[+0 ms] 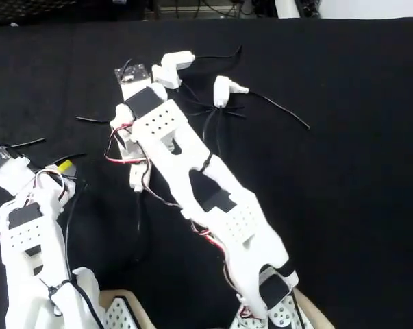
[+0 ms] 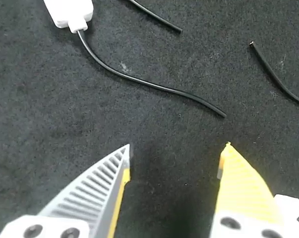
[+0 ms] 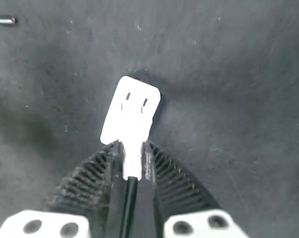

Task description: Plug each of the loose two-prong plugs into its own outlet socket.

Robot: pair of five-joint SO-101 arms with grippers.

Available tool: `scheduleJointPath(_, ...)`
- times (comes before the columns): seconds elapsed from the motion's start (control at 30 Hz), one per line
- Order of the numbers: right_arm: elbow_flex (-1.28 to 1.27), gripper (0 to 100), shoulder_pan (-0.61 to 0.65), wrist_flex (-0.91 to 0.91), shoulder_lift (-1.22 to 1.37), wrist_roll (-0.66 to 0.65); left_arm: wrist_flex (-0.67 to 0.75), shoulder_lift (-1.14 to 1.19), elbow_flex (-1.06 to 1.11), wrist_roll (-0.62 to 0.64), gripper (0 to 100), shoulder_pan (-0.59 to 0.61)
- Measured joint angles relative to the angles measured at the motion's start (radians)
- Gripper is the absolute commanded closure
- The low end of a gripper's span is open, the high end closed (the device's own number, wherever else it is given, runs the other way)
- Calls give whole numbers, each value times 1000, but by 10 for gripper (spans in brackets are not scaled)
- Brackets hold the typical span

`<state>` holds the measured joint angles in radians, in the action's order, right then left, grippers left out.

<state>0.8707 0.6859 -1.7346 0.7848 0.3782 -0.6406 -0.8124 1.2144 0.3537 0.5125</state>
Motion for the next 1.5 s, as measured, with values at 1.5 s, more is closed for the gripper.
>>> scheduleJointPath(1.5,-1264,868,-132,226,-764,-663,-32,0,0,-95,710,-97)
